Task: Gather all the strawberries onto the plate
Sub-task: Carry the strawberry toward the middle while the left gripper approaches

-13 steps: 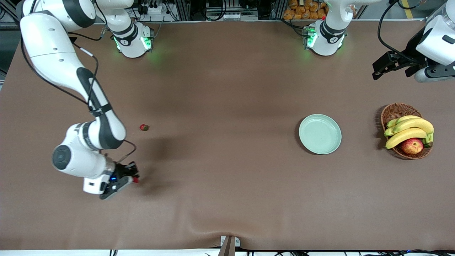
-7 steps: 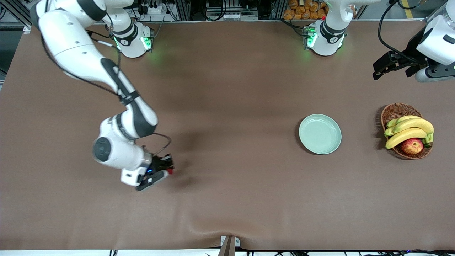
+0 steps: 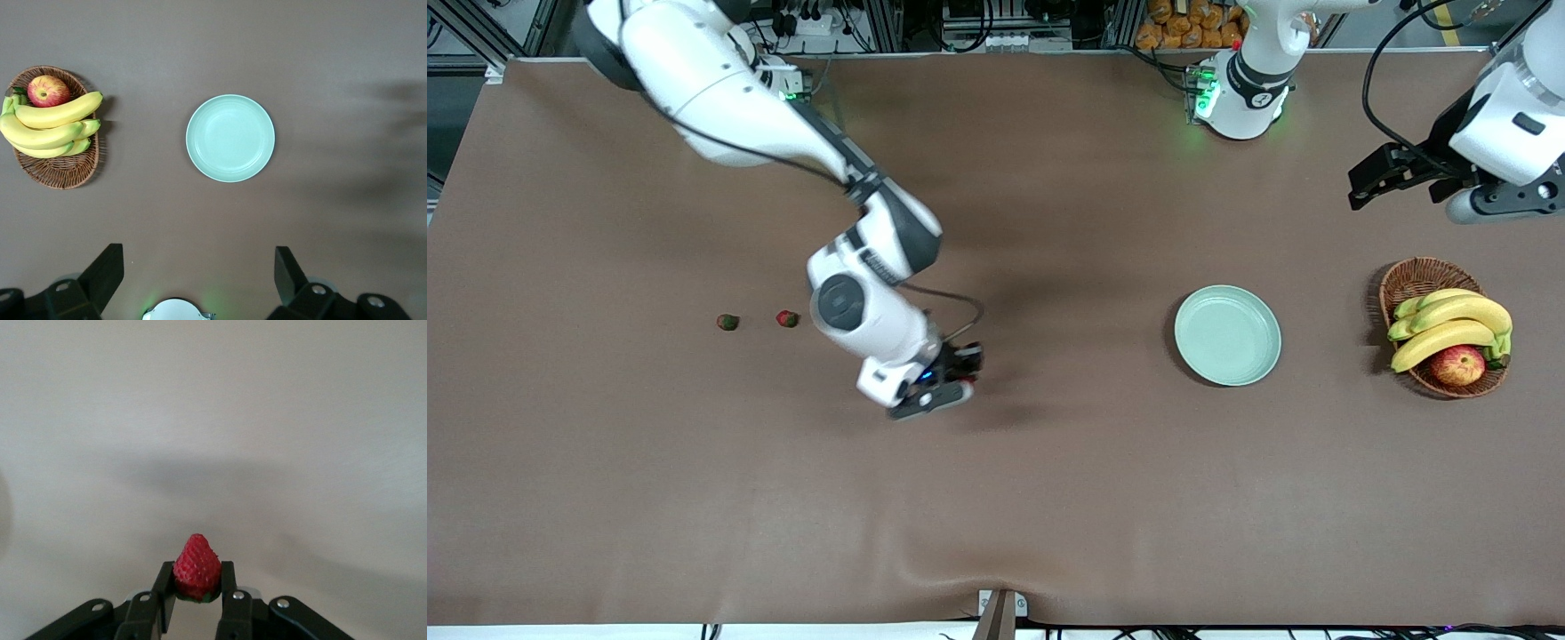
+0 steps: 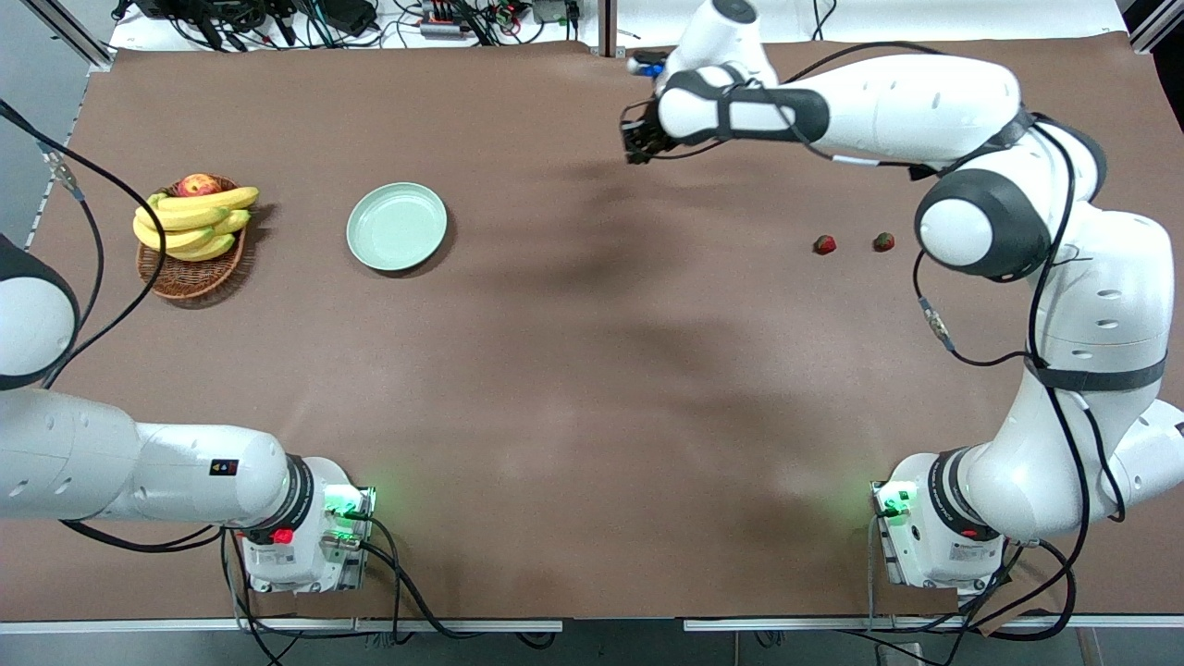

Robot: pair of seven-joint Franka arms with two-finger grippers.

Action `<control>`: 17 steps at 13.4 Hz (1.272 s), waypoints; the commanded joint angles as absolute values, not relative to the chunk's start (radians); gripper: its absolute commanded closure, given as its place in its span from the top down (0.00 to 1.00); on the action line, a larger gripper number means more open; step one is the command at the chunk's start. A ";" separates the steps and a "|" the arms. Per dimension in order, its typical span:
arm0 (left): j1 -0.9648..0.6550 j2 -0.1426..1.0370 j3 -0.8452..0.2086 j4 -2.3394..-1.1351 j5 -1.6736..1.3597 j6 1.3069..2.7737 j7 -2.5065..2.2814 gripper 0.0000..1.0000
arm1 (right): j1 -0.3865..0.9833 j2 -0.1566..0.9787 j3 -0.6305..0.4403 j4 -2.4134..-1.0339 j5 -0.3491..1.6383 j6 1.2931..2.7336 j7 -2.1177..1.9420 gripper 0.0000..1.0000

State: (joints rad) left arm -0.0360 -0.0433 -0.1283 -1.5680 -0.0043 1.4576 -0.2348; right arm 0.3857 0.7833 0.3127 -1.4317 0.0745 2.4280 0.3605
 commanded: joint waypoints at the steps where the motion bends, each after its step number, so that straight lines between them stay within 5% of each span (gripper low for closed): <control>1: -0.057 -0.035 -0.156 -1.575 -0.015 1.463 -0.241 1.00 | 0.468 0.814 0.293 -1.413 0.071 2.508 0.516 0.00; 9: -0.052 -0.023 -0.294 -1.767 -0.012 1.613 -0.413 1.00 | 0.747 0.989 0.118 -1.290 0.077 2.669 0.791 0.02; 10: -0.052 -0.023 -0.307 -1.811 -0.008 1.661 -0.413 1.00 | 0.747 0.992 0.118 -1.290 0.077 2.669 0.792 0.16; 11: -0.052 -0.021 -0.310 -1.848 -0.006 1.704 -0.413 1.00 | 0.747 0.992 0.118 -1.292 0.075 2.669 0.792 0.40; 12: -0.051 -0.021 -0.310 -1.894 -0.006 1.759 -0.414 1.00 | 0.747 0.992 0.118 -1.293 0.071 2.669 0.790 0.80; 13: -0.054 -0.020 -0.311 -1.940 -0.005 1.820 -0.413 1.00 | 0.747 0.989 0.117 -1.293 0.069 2.669 0.790 1.00; 17: -0.061 0.072 -0.348 -1.988 -0.005 1.974 -0.419 1.00 | 0.683 0.895 0.098 -1.318 0.061 2.608 0.779 1.00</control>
State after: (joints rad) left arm -0.0599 0.0337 -0.3218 -1.9842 -0.0043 1.9199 -0.4041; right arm 0.7315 0.9646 0.0966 -1.3002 0.0734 2.6701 0.7757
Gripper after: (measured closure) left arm 0.000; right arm 0.062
